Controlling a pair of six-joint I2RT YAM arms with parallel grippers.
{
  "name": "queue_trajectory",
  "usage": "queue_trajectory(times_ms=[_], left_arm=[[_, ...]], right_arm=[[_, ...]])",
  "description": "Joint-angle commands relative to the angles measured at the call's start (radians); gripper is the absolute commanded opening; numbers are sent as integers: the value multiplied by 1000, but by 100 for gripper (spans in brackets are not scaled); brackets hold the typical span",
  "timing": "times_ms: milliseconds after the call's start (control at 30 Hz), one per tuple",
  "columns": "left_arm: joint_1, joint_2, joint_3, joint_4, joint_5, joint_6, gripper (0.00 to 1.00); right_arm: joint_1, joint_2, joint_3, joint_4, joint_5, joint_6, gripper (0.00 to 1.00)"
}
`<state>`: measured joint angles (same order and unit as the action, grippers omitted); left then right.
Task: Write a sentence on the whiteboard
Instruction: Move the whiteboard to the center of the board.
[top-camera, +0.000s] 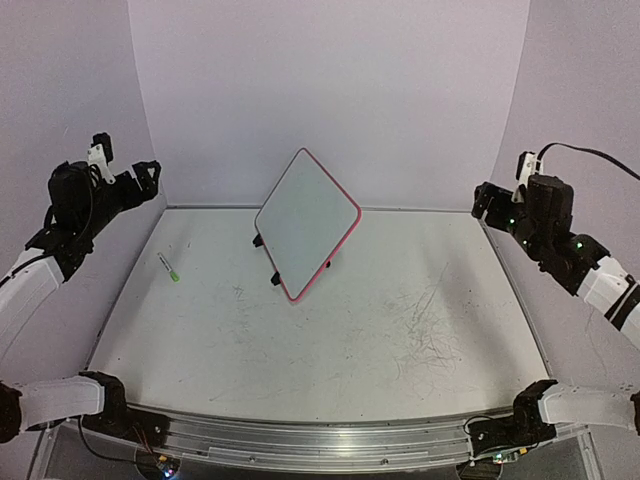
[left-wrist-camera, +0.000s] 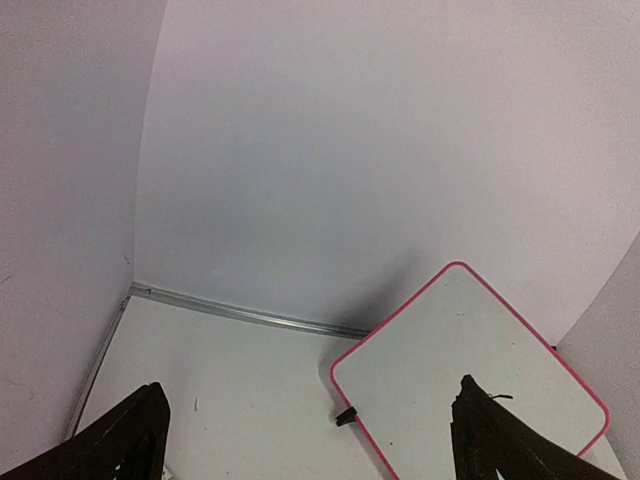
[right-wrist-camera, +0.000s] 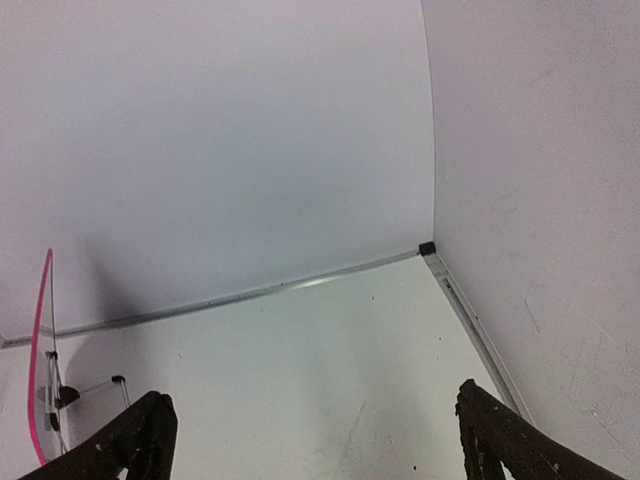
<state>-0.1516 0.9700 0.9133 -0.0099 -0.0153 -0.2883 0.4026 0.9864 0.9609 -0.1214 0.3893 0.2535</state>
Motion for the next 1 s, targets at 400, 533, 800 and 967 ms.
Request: queue_trajectory(times_ms=[400,533,800,967], left_arm=[[-4,155,-60,-101,354,-142,99],[-50,211,-96,-52,385,-188,99],[-156,455,-97,5,402,-250,91],[-197,610,-56,25,350,-277,79]], right_arm=[[4,49,-3,-83,-85,34,98],[4,61,-10,-93,-137,45,98],[5,72,-50,-92,-248,109,98],[5,107,-54,-118,-264,164,98]])
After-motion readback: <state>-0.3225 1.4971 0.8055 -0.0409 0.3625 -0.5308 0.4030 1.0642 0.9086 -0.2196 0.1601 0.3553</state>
